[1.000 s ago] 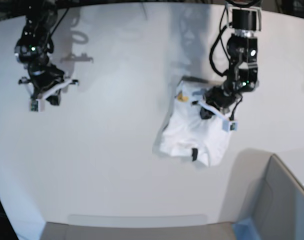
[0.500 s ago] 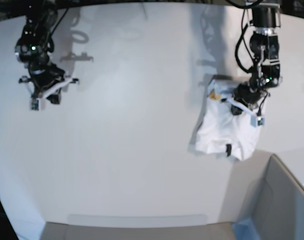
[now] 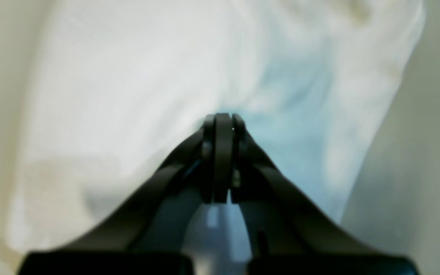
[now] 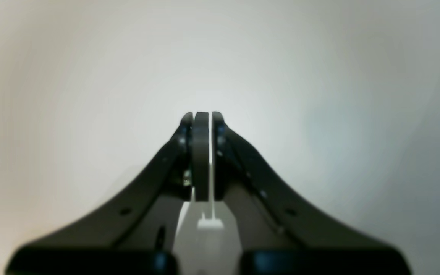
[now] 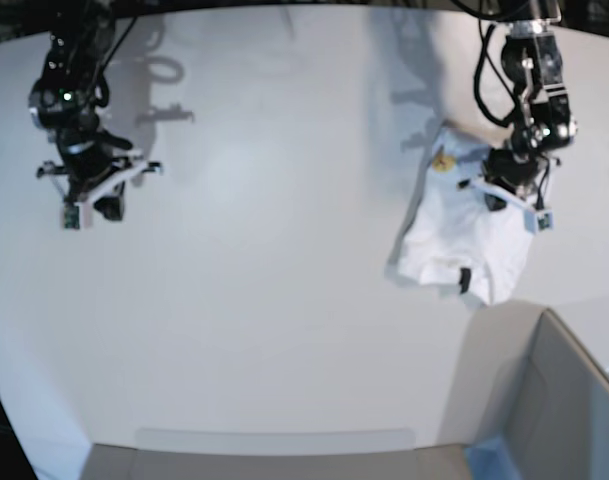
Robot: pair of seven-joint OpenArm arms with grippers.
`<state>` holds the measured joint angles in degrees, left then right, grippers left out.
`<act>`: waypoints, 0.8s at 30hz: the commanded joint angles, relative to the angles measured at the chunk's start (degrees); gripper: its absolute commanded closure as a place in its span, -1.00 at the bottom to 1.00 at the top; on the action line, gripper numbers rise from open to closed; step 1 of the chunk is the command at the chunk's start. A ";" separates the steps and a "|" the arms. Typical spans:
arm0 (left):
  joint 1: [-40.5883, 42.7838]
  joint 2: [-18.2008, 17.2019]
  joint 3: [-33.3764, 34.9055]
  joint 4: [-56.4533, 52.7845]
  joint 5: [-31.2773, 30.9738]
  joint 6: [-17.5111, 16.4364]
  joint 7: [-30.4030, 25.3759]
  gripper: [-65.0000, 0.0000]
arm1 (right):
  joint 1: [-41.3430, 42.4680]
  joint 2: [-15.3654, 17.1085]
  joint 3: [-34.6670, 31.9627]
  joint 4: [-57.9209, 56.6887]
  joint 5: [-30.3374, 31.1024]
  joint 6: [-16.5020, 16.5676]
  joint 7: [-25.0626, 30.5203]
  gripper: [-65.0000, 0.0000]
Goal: Layout the t-shirt on the table in an organized manner, then fold the t-shirt properly
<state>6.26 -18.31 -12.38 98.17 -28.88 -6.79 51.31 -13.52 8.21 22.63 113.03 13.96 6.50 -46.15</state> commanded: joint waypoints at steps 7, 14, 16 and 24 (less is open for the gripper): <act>-0.77 5.95 -6.30 17.39 -0.43 -0.29 -1.95 1.00 | -2.26 4.58 -5.80 5.16 0.51 0.49 11.12 0.95; 8.02 8.42 -10.61 18.97 -0.70 -0.38 -10.83 1.00 | -15.01 7.05 -10.19 5.16 0.24 0.49 39.60 0.95; 11.28 8.59 -10.78 19.06 -0.70 -0.38 -14.78 1.00 | -19.14 8.80 -11.42 5.16 0.24 0.13 44.52 0.95; 22.79 9.56 -10.52 19.15 -0.79 -0.38 -17.86 1.00 | -33.03 9.16 -11.42 5.16 0.24 -2.59 56.66 0.95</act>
<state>28.71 -8.40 -22.76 116.25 -29.67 -6.92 35.07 -45.84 16.88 10.87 117.12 13.72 3.73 8.38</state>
